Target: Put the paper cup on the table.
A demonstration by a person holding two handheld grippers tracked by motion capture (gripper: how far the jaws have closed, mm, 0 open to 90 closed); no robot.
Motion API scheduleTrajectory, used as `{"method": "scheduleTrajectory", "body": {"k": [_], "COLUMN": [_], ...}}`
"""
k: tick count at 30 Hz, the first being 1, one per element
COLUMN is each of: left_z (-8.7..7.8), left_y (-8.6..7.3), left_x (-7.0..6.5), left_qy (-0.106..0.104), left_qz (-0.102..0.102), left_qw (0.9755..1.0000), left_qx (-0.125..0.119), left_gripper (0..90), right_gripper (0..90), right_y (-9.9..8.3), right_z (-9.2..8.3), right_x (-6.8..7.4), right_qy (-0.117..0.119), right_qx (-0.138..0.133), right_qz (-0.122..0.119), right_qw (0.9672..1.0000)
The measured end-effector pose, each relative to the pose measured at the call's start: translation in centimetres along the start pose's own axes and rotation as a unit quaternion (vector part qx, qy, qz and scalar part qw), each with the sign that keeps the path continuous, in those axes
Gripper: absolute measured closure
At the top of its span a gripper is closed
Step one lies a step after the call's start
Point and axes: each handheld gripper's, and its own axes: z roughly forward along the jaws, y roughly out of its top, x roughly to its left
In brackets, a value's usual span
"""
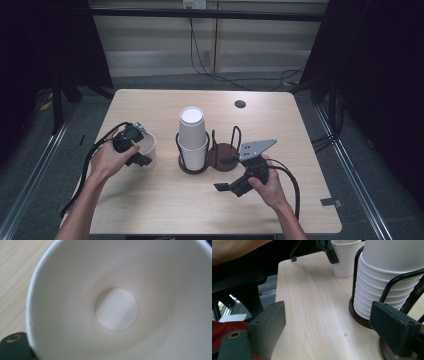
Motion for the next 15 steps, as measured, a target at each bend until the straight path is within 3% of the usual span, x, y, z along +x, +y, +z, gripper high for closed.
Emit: {"method": "scheduleTrajectory", "body": {"k": [4,9,11,15], "left_z": [-0.2,-0.5,-0.7,-1.3], "left_y": [-0.7,-1.5,-1.7,-2.1], "left_x": [0.1,0.1,0.2,-0.1], "left_qy": [-0.004,0.000,-0.003,0.008], "left_qz": [0.007,-0.001,0.006,0.004], "left_qw": [0.9999,0.9996,0.9996,0.9993], "left_qx": [-0.014,-0.028,-0.028,-0.038], "left_gripper": [14.4,15.2,15.2,15.3], "right_gripper": [13.5,13.5,13.5,13.5], "right_y": [0.0,0.0,-0.1,-0.2], "right_z": [0.0,-0.2,-0.2,-0.2], "right_x": [0.0,0.0,0.0,-0.1], "right_qy": [0.000,-0.001,-0.001,-0.006], "right_qx": [0.001,-0.002,-0.001,-0.005], "right_qz": [0.000,0.001,0.001,0.004], "right_qw": [1.0000,1.0000,1.0000,1.0000]}}
